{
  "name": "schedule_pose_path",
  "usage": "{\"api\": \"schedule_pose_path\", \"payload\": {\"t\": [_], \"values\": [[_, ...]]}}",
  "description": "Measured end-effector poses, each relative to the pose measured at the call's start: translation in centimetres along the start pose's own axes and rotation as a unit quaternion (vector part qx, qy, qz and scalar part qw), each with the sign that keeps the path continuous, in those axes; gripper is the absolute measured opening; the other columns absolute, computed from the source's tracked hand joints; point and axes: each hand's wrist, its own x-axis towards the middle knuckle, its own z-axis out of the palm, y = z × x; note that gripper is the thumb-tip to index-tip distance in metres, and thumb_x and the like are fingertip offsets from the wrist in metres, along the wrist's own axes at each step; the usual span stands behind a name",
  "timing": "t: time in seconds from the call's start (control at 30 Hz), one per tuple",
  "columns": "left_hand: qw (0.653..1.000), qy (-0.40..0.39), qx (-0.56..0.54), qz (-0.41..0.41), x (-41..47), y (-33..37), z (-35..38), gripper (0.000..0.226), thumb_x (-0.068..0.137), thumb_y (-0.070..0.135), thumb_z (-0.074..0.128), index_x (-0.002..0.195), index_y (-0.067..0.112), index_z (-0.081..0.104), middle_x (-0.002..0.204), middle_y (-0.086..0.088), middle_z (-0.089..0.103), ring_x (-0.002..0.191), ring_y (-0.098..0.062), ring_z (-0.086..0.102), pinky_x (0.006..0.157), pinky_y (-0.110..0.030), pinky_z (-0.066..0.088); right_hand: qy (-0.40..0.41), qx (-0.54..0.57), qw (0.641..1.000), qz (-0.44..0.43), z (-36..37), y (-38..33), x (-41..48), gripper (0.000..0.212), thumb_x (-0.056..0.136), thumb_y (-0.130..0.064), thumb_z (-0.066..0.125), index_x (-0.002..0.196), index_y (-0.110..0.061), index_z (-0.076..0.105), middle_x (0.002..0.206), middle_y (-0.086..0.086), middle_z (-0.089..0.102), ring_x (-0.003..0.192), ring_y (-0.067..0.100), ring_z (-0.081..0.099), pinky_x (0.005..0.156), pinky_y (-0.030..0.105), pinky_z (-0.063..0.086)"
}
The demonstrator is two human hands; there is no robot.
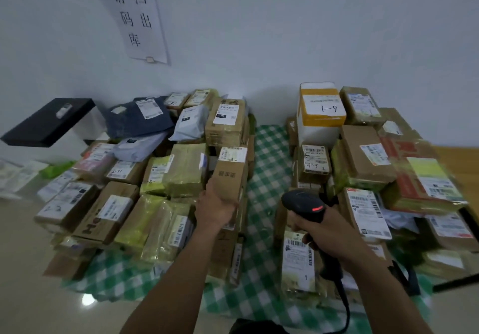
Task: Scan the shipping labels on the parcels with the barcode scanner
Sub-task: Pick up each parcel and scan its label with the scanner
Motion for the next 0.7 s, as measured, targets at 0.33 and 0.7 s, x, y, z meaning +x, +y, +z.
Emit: {"api": "schedule_pose_path", "payload": {"t": [0.33,0.7], "values": [[0.958,-0.028,-0.265,-0.107,-6.1,1.3,-3.8,0.069,0.065,0.043,0.086,0.125,0.019,0.058,0.112,-0.001,0.071,0.094,-0.021,0.073,0.078,-0.038,0.062,-0.016,0.014,1.0,-0.015,0.9,0.1,0.2,0.014,0.096,-0.034,0.074,0.108,-0.029,0.071,0.086,-0.001,0.078,0.063,0.012,0.069,0.066,0.031,0.056],[0.918,-0.148,-0.367,-0.012,-11.9,2.5,2.0,0.097,0.052,0.029,0.103,0.136,0.035,0.056,0.124,0.007,0.066,0.11,-0.012,0.067,0.086,-0.036,0.063,0.125,0.124,0.981,-0.081,1.9,-0.6,-0.1,0.043,0.091,-0.038,0.079,0.131,-0.036,0.063,0.109,-0.019,0.072,0.09,-0.006,0.068,0.073,0.02,0.058]]}}
